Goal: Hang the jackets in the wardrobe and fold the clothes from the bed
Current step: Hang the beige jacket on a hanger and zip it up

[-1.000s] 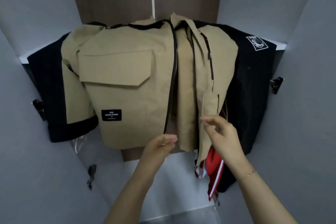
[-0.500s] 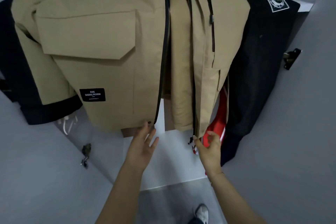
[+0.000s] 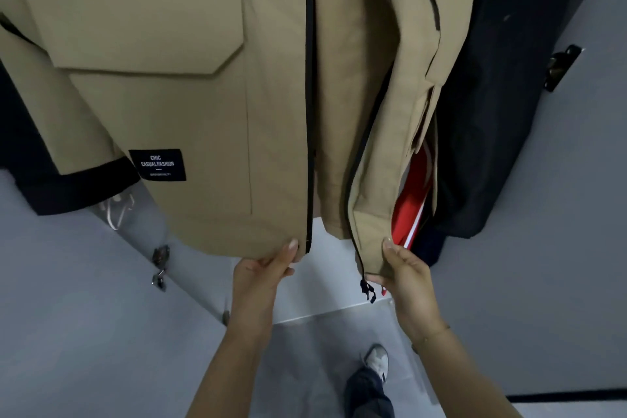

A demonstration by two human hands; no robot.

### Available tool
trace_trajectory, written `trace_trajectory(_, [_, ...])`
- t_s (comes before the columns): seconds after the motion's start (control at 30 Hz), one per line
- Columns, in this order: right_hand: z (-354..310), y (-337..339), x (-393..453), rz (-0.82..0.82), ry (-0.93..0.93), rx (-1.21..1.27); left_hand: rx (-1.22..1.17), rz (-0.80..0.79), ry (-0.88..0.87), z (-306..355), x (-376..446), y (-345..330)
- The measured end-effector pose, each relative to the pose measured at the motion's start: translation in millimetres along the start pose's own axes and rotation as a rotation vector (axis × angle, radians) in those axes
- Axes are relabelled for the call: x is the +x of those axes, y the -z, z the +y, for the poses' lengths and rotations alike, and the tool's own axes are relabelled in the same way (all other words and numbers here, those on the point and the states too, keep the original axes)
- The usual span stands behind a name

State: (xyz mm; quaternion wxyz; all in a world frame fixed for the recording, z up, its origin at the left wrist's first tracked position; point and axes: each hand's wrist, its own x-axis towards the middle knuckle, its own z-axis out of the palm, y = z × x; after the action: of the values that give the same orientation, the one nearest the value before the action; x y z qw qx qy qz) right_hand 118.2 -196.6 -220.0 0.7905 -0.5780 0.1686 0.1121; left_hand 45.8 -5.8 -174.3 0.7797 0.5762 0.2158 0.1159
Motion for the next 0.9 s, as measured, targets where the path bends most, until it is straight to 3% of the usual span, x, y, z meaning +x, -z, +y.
trace_trajectory(0.13, [-24,-19,-29,-0.110,-0.053,0.176,0.053,0.079,-0.072,5,-9,-2])
trace_trajectory(0.33, [-46,-52,-69,-0.225,0.003,0.339,-0.013,-0.127,-0.061,20,-28,-9])
trace_trajectory(0.57, [-59,-58,-99,-0.314,0.129,0.305,-0.062,-0.301,-0.050,43,-44,-12])
trace_trajectory(0.73, [-67,-56,-113,-0.404,0.216,0.089,0.013,-0.234,-0.032,48,-45,-18])
trace_trajectory(0.9, [-73,-50,-118,-0.483,0.231,0.027,0.024,-0.222,-0.002,50,-47,-19])
